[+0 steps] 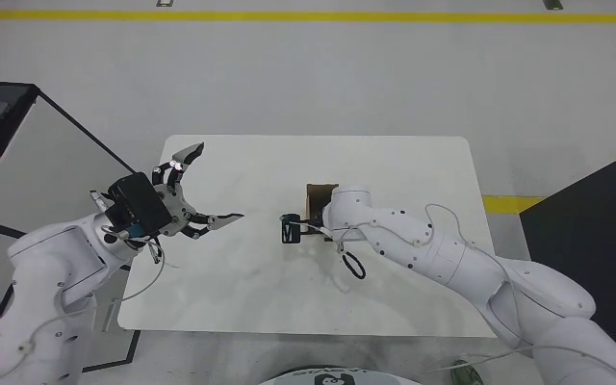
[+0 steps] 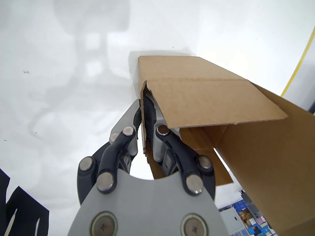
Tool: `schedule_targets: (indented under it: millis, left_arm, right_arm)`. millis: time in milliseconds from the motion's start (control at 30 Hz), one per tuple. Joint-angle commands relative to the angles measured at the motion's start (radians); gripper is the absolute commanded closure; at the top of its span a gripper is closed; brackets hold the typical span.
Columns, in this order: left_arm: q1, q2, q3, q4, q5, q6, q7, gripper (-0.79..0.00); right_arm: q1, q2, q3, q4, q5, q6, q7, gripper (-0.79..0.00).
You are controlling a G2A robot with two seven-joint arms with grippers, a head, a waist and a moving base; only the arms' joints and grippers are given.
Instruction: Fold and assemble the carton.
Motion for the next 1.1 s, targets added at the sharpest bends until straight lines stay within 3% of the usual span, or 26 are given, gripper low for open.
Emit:
schedule_targets:
  millis: [0,167,367,600,767,833,1067]
  left_arm:
    - [0.000,0.000,0.000,0.000,0.000,0.000,0.000,-0.785]
    - [0.000,0.000,0.000,0.000,0.000,0.000,0.000,-0.785]
    - [0.000,0.000,0.000,0.000,0.000,0.000,0.000,-0.785]
    - [0.000,0.000,0.000,0.000,0.000,0.000,0.000,-0.785]
    - [0.000,0.000,0.000,0.000,0.000,0.000,0.000,-0.785]
    - [0.000,0.000,0.000,0.000,0.000,0.000,0.000,-0.785]
    - [0.000,0.000,0.000,0.000,0.000,0.000,0.000,-0.785]
  right_arm:
    - [-0.002,-0.001,0.006,-0.003,-0.004,-0.003,0.003,-0.111]
    - [-0.011,0.005,0.033,-0.034,-0.019,0.007,0.009,-0.265]
    - [-0.038,0.034,0.102,-0.105,-0.012,0.009,0.022,-0.388]
    - [-0.124,0.103,0.264,-0.234,0.033,0.002,-0.010,-0.573]
    - [-0.237,0.163,0.429,-0.321,0.088,-0.030,-0.082,-0.634]
    - [-0.289,0.184,0.503,-0.336,0.148,-0.046,-0.121,-0.785]
    - [-0.312,0.194,0.539,-0.340,0.183,-0.055,-0.139,-0.785]
